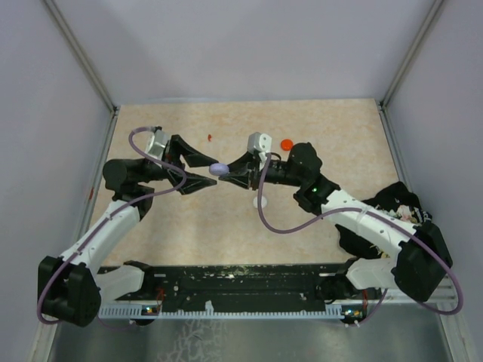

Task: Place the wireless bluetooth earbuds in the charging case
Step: Close the charging case, then place the charging case at the center of the board.

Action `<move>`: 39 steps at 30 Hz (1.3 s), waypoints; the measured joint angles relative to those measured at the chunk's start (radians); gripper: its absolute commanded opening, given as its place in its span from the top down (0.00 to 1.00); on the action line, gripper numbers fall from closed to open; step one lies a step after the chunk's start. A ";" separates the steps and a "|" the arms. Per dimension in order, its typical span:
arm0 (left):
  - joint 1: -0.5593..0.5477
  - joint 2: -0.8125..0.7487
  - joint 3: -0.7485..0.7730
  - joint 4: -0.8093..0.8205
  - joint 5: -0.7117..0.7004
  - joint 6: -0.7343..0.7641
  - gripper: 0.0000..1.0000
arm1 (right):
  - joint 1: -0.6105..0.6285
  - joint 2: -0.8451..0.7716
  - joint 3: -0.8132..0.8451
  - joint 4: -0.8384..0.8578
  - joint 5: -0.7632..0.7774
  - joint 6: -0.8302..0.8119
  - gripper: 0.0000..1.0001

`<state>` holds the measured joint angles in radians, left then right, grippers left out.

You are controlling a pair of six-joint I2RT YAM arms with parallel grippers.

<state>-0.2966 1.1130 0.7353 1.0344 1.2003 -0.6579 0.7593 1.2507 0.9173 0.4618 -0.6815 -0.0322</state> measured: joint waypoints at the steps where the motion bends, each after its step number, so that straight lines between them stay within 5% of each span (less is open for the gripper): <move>1: 0.000 0.000 0.000 0.005 0.000 0.000 0.36 | 0.000 0.003 0.002 -0.005 -0.003 0.000 1.00; 11: 0.000 -0.005 0.000 -0.007 -0.004 0.025 0.33 | 0.000 0.027 0.002 -0.070 -0.024 0.000 1.00; 17: 0.000 -0.080 0.001 -0.266 -0.079 0.192 0.29 | -0.005 0.027 0.000 -0.068 -0.008 0.018 1.00; 29: 0.000 -0.213 0.003 -0.885 -0.579 0.456 0.24 | -0.117 -0.016 -0.214 -0.155 0.136 0.195 1.00; 39: 0.000 -0.199 -0.006 -1.111 -0.949 0.513 0.13 | -0.315 -0.090 -0.360 -0.317 0.198 0.346 1.00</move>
<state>-0.2966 0.9138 0.7288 -0.0765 0.2516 -0.1444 0.4442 1.1606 0.5571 0.1448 -0.4835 0.3134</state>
